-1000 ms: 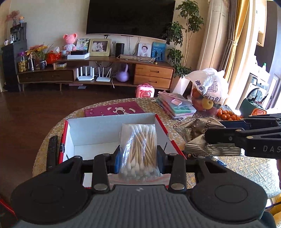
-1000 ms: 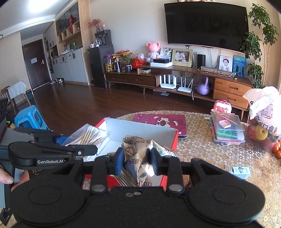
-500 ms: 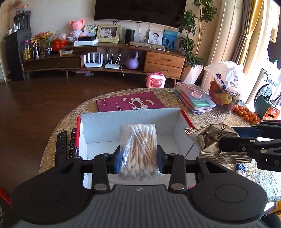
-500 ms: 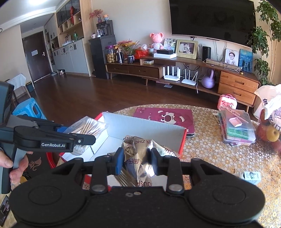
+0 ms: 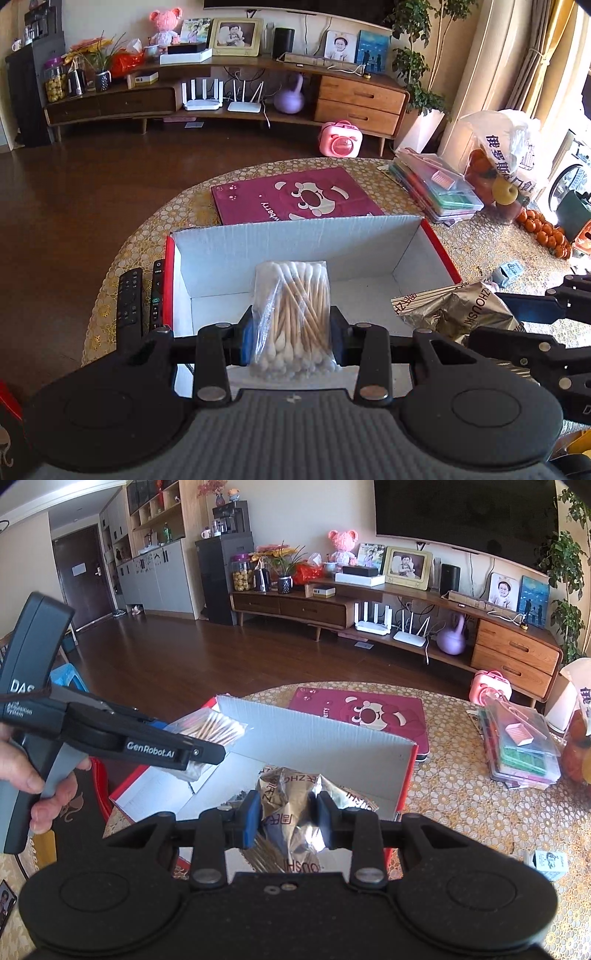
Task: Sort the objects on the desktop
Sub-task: 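Lower both held items into the box and open both grippers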
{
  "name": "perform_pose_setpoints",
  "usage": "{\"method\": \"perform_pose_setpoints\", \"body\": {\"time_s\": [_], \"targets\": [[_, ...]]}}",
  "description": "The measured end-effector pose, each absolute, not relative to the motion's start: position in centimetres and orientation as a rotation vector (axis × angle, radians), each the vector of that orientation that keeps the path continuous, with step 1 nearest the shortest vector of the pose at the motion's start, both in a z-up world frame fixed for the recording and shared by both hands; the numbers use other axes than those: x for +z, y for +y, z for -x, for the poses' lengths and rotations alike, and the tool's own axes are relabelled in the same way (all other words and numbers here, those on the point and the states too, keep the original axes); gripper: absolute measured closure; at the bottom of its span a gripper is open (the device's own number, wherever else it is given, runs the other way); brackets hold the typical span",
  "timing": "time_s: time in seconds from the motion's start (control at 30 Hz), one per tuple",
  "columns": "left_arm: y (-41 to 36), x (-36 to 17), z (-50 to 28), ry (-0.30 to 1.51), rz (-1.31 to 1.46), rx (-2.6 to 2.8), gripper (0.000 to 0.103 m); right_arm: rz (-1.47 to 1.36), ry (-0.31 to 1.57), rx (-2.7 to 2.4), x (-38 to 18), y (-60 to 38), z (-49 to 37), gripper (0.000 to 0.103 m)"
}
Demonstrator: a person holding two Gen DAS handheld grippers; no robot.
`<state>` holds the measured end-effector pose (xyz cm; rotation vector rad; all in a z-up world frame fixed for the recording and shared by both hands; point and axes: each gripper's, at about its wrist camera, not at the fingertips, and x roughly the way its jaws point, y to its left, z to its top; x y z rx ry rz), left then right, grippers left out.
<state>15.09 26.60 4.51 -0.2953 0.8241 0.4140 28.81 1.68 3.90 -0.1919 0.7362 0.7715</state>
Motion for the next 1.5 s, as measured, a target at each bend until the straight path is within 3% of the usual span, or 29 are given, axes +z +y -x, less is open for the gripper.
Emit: {"method": "perform_pose_setpoints", "body": {"time_s": [1.5], "targets": [[31.6, -3.9, -24.1, 1.139, 0.241, 0.376, 0.065, 0.368, 0.955, 0.787, -4.3, 8.0, -31.9, 0.071]]}}
